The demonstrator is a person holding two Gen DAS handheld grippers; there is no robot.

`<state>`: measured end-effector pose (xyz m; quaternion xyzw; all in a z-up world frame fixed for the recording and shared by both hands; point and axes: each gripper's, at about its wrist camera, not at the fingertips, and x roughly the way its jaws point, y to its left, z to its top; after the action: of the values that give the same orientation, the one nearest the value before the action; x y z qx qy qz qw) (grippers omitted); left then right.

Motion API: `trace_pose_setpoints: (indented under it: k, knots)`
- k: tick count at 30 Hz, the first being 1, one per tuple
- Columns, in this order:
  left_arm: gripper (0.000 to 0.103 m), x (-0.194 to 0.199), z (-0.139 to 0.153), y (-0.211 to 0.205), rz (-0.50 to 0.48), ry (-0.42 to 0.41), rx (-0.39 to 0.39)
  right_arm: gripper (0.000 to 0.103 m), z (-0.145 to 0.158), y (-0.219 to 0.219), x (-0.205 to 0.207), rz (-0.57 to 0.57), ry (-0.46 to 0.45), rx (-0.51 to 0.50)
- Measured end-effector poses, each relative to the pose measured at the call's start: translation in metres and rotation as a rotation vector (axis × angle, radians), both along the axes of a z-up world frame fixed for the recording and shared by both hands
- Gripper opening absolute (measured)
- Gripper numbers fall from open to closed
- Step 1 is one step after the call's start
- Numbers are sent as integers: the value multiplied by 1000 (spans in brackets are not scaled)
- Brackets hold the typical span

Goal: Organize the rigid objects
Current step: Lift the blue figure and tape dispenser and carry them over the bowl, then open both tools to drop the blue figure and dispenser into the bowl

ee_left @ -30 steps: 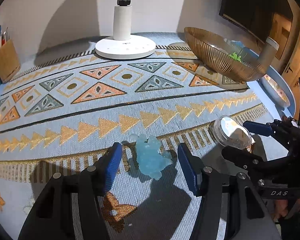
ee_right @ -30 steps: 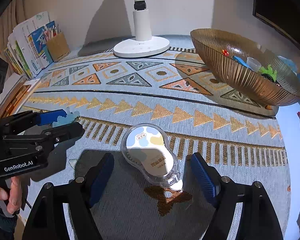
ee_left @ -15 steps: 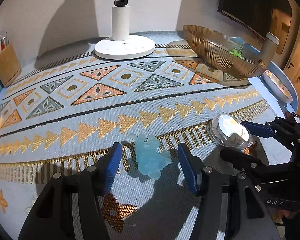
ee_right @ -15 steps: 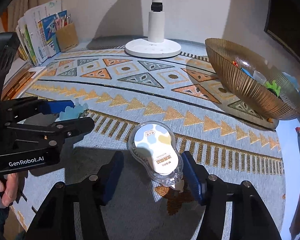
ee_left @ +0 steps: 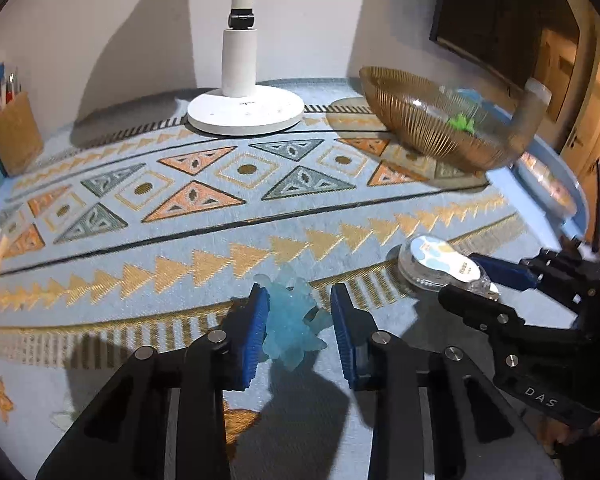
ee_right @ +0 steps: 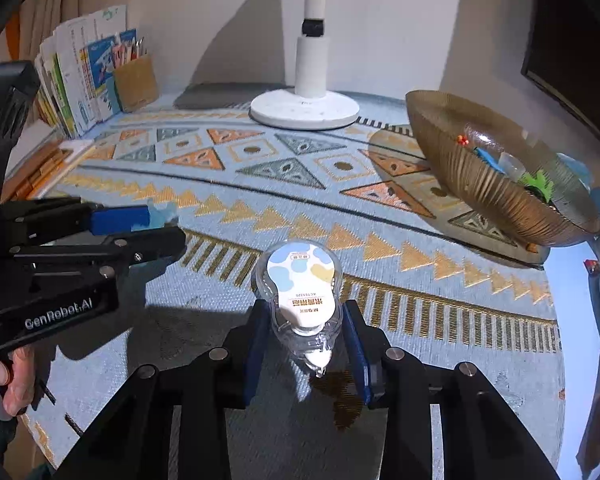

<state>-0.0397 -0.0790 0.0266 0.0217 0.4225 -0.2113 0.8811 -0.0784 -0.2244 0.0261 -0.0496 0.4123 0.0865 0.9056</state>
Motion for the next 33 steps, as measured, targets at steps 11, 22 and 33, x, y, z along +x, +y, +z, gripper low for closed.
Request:
trace_pose_setpoints:
  k: [11, 22, 33]
  knots:
    - [29, -7, 46, -39, -69, -72, -46, 35, 34, -53, -15, -101, -73, 131]
    - [29, 19, 127, -91, -138, -195, -120, 35, 123, -135, -17, -263, -294, 185]
    - [29, 93, 150, -150, -160, -222, -168, 35, 154, -207, 47, -439, -347, 187]
